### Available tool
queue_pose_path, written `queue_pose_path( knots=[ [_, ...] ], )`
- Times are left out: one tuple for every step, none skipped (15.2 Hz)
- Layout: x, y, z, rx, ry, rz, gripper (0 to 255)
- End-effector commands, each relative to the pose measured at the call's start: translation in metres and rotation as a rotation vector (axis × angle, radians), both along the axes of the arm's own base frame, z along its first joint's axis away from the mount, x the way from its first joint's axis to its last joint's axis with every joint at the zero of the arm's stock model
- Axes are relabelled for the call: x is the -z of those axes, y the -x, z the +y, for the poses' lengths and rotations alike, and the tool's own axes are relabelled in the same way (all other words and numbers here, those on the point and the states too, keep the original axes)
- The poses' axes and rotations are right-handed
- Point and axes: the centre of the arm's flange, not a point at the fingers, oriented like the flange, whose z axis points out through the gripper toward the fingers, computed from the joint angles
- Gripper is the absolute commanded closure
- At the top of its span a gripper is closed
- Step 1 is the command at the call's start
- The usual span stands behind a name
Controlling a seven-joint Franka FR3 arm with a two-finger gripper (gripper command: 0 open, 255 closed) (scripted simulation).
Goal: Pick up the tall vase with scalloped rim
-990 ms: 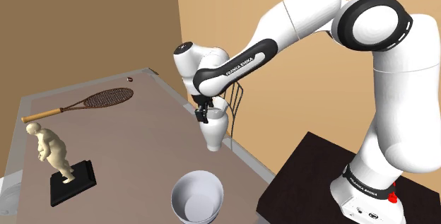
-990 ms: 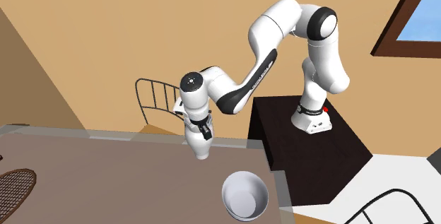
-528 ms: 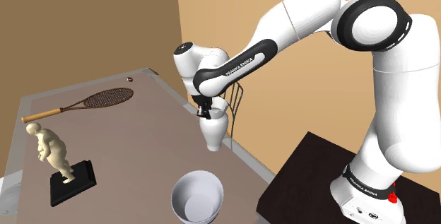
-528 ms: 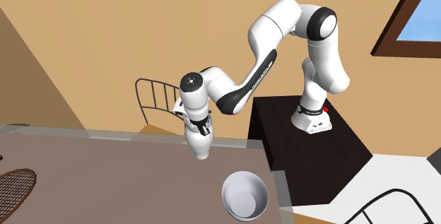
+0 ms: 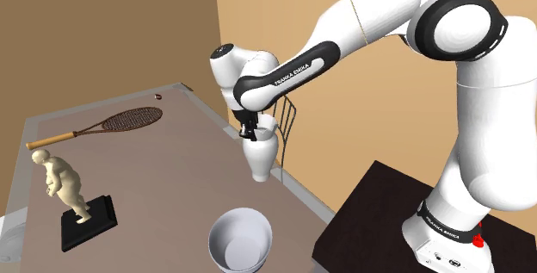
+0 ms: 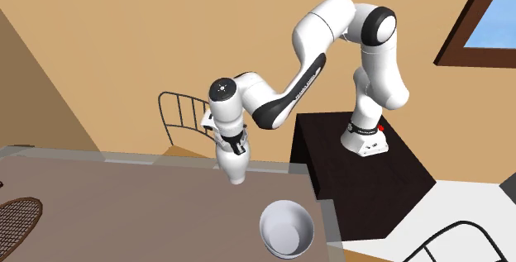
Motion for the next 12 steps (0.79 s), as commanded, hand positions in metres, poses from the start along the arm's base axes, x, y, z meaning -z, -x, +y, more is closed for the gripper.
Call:
queue_pose_path(
  knots=[
    [-0.011,0.001,0.000,0.000,0.000,-0.001,255],
    [-0.016,0.001,0.000,0.000,0.000,-0.001,255],
    [-0.021,0.001,0.000,0.000,0.000,-0.001,255],
    [-0.026,0.001,0.000,0.000,0.000,-0.001,255],
    [-0.032,0.001,0.000,0.000,0.000,-0.001,255],
    [-0.037,0.001,0.000,0.000,0.000,-0.001,255],
    [-0.042,0.001,0.000,0.000,0.000,-0.001,255],
    [-0.048,0.001,0.000,0.000,0.000,-0.001,255],
    [-0.053,0.001,0.000,0.000,0.000,-0.001,255],
    [-0.058,0.001,0.000,0.000,0.000,-0.001,255],
    [-0.059,0.001,0.000,0.000,0.000,-0.001,255],
    [-0.059,0.001,0.000,0.000,0.000,-0.001,255]
  ],
)
